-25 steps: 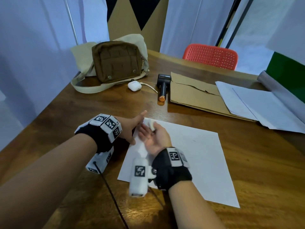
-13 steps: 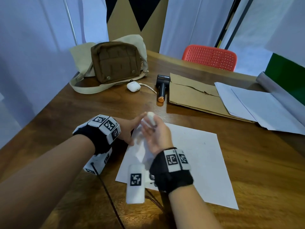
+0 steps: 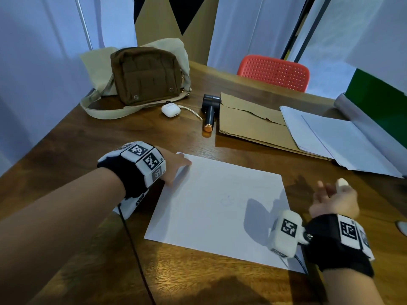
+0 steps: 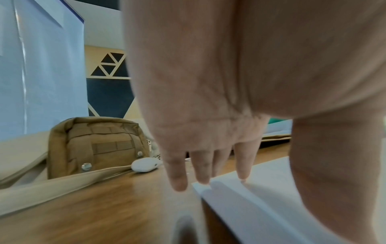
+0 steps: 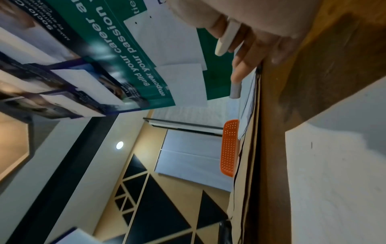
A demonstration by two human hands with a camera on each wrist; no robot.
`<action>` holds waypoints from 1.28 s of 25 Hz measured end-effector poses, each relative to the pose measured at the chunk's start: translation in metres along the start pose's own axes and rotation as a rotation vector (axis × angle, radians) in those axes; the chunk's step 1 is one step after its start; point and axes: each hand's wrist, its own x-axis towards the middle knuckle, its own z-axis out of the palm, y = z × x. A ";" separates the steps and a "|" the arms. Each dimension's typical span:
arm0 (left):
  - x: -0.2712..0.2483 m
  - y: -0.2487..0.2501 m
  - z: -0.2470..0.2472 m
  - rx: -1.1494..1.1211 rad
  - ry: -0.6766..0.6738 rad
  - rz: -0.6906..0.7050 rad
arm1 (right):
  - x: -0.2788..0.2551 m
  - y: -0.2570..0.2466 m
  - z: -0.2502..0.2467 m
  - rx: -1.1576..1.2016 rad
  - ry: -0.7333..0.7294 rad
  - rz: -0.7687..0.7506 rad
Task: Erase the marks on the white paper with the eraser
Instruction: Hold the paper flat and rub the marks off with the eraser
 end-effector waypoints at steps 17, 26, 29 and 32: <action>0.037 0.051 0.003 -0.034 0.028 0.137 | -0.055 0.048 0.068 -1.639 -1.113 -0.248; 0.040 0.048 0.004 -0.010 0.013 0.160 | -0.046 0.054 0.078 -1.725 -1.146 -0.562; 0.040 0.047 0.005 -0.031 0.018 0.173 | -0.061 0.060 0.055 -1.792 -1.430 -0.505; 0.043 0.047 0.005 -0.032 0.013 0.176 | -0.050 0.056 0.071 -1.818 -1.385 -0.610</action>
